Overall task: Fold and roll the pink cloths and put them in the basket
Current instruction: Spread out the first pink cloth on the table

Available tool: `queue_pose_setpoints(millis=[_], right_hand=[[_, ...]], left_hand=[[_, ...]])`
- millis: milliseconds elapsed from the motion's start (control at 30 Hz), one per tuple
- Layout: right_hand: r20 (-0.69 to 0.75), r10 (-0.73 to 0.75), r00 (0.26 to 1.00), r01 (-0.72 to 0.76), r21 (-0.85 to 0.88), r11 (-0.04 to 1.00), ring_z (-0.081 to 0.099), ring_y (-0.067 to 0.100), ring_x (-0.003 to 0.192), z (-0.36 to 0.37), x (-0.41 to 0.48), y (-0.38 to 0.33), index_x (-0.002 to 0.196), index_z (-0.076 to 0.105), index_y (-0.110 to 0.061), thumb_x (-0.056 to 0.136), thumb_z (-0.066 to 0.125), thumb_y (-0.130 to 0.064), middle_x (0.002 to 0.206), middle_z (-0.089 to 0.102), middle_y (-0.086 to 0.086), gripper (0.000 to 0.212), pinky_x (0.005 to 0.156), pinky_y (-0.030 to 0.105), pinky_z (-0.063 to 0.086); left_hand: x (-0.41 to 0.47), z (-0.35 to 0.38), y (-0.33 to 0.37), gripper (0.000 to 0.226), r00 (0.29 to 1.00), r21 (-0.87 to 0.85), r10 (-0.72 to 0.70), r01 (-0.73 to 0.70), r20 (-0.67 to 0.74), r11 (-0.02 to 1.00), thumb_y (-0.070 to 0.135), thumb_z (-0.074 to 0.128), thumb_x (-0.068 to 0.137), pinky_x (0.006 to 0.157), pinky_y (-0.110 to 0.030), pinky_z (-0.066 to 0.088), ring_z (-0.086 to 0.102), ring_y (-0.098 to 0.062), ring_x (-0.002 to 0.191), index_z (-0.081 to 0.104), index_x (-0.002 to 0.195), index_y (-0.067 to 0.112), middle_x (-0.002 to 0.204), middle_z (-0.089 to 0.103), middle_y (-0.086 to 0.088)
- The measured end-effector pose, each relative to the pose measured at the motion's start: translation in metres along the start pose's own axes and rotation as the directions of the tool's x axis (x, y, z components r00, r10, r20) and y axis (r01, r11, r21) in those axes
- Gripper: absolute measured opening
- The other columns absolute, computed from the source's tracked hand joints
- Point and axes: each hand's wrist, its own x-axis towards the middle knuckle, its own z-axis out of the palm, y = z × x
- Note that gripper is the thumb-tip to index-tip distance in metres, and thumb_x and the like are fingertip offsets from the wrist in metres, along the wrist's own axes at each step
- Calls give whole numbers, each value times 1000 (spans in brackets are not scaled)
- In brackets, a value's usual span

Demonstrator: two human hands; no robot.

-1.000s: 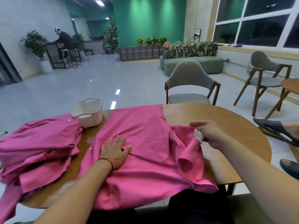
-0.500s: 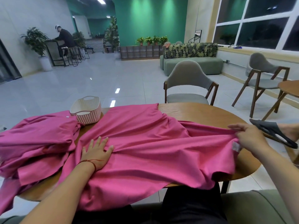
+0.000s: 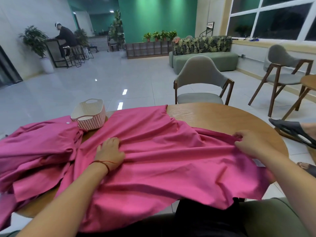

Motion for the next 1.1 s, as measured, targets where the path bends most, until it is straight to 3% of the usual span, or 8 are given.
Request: queue_pose_setpoints(millis=[67,200,400,533,700,800,900,1100], right_hand=[[24,-18,1000,17,34,999,67,16,91,9,20,-7,88,68,-53,72,56,-33,99,73,-17,28,88,42,59],[66,-82,994,77,71,994,69,12,95,19,41,-54,99,71,-48,85,63,-26,102,74,-18,27,94,39,58],[123,-189,974,172,134,976,67,0,89,45,68,-107,100,75,-40,90,74,-34,94,75,-17,12,79,24,51],[150,-204,967,179,162,970,69,5,86,63,93,-140,91,82,-33,89,77,-41,88,77,-13,9,77,28,53],[306,-277,911,198,264,944,64,3,68,72,107,-168,82,82,-23,87,75,-22,78,79,-6,9,67,27,51],[341,-315,886,221,287,932,58,1,64,75,114,-163,80,81,-22,86,76,-20,78,78,-2,7,65,28,48],[295,-342,892,240,331,912,63,0,64,74,122,-152,78,81,-24,89,82,-23,75,77,-8,12,65,23,48],[46,-268,962,230,388,893,60,-3,65,73,137,-133,76,78,-27,92,83,-31,71,73,-14,17,60,13,42]], left_hand=[[17,0,20,64,997,-49,79,-79,1,996,47,38,68,106,-48,45,55,-28,127,59,124,25,132,61,-2],[50,-3,63,60,988,-121,155,-157,-20,980,41,44,76,107,-47,47,59,-29,124,62,130,21,134,64,-3],[104,13,98,35,979,-183,203,-201,-10,962,34,54,96,106,-43,48,61,-30,121,63,128,22,130,66,-4],[143,21,118,44,978,-229,206,-203,-9,952,46,44,92,100,-45,51,62,-31,114,63,123,21,124,68,-7],[200,35,122,62,988,-269,151,-137,32,953,56,34,94,109,-47,46,57,-30,128,55,141,22,140,62,-8],[219,50,113,63,989,-206,130,-114,64,972,60,29,100,122,-52,31,40,-29,148,43,154,29,162,44,-1],[226,63,101,58,990,-114,127,-120,62,986,57,30,107,127,-55,13,18,-26,159,29,162,37,172,21,10],[236,67,85,61,987,-77,129,-122,92,990,57,26,108,129,-53,9,10,-21,161,18,165,39,174,13,10]])
